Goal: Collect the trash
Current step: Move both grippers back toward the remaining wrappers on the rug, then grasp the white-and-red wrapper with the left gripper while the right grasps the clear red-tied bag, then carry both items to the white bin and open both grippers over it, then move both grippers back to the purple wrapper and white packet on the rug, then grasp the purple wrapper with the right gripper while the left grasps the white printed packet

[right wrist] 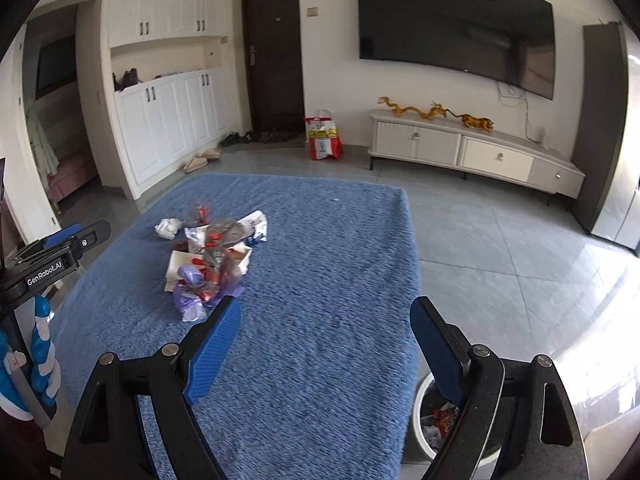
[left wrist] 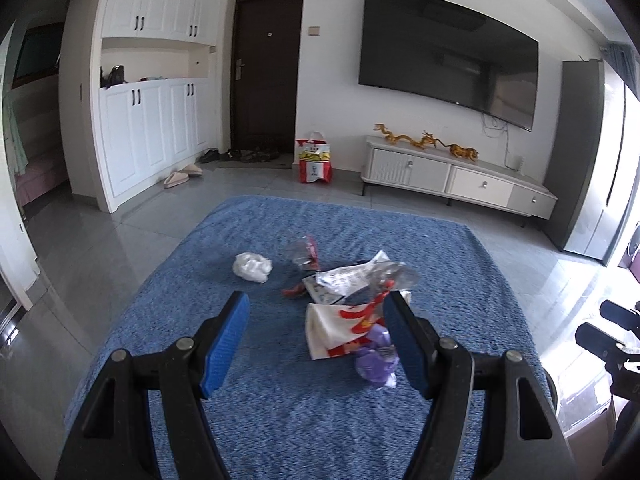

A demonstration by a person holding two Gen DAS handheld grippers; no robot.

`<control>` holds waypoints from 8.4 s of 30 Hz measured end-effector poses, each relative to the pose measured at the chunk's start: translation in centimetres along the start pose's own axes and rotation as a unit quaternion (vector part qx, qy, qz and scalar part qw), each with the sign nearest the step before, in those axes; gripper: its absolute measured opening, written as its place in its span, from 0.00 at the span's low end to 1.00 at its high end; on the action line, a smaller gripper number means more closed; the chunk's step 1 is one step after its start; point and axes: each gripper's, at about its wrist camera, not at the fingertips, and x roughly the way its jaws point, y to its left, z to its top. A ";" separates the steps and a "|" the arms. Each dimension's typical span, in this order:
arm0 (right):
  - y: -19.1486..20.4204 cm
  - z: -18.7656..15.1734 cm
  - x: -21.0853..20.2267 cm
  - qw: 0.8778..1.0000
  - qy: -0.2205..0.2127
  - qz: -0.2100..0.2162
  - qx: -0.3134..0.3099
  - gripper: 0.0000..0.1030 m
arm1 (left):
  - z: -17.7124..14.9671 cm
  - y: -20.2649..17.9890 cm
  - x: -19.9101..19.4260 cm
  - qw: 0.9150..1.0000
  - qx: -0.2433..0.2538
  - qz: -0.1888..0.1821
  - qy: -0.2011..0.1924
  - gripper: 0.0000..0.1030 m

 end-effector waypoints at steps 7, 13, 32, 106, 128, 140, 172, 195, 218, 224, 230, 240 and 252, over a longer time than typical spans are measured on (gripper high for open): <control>2.3 0.1 1.7 1.000 0.015 0.015 -0.018 0.83 | -0.8 2.5 1.0 1.000 -0.019 0.016 0.012 0.66; 3.2 0.6 2.8 0.999 0.021 0.025 -0.022 0.83 | -1.4 4.5 2.6 0.999 -0.032 0.023 0.030 0.66; 8.3 2.6 11.5 0.991 0.069 0.109 -0.045 0.62 | -2.8 8.7 10.8 0.987 -0.041 -0.084 0.131 0.66; -15.0 -6.4 -2.4 0.989 -0.031 -0.010 0.142 0.16 | 7.7 -4.9 0.9 0.981 0.006 -0.193 0.032 0.21; -27.1 -13.0 3.9 0.973 0.049 -0.061 0.218 0.23 | -3.3 -37.8 9.9 0.910 0.226 -0.297 0.180 0.27; -28.8 -14.4 4.0 0.967 0.065 -0.087 0.230 0.40 | -5.9 -39.4 11.3 0.894 0.223 -0.321 0.219 0.30; -13.6 -5.9 -2.6 0.992 -0.009 -0.051 0.115 0.72 | 0.5 -10.5 2.1 0.991 0.073 -0.099 0.058 0.62; -0.2 -0.3 -0.7 1.000 0.002 -0.010 0.003 0.73 | -2.0 2.2 1.1 0.997 -0.016 -0.065 0.038 0.69; 12.0 0.8 7.1 0.989 0.068 0.082 -0.102 0.73 | -4.3 8.3 5.9 0.994 -0.054 -0.050 0.080 0.69; 14.1 0.4 10.2 0.984 0.091 0.100 -0.113 0.73 | -4.7 9.0 7.5 0.993 -0.058 -0.047 0.094 0.69; 14.9 -0.1 12.2 0.982 0.109 0.108 -0.115 0.73 | -5.3 9.4 8.9 0.991 -0.058 -0.043 0.109 0.69; 15.0 -1.1 15.0 0.978 0.134 0.107 -0.115 0.69 | -5.8 9.3 10.6 0.990 -0.056 -0.040 0.125 0.69; 14.0 -1.5 16.2 0.979 0.137 0.111 -0.106 0.48 | -5.9 9.0 11.7 0.988 -0.049 -0.033 0.139 0.69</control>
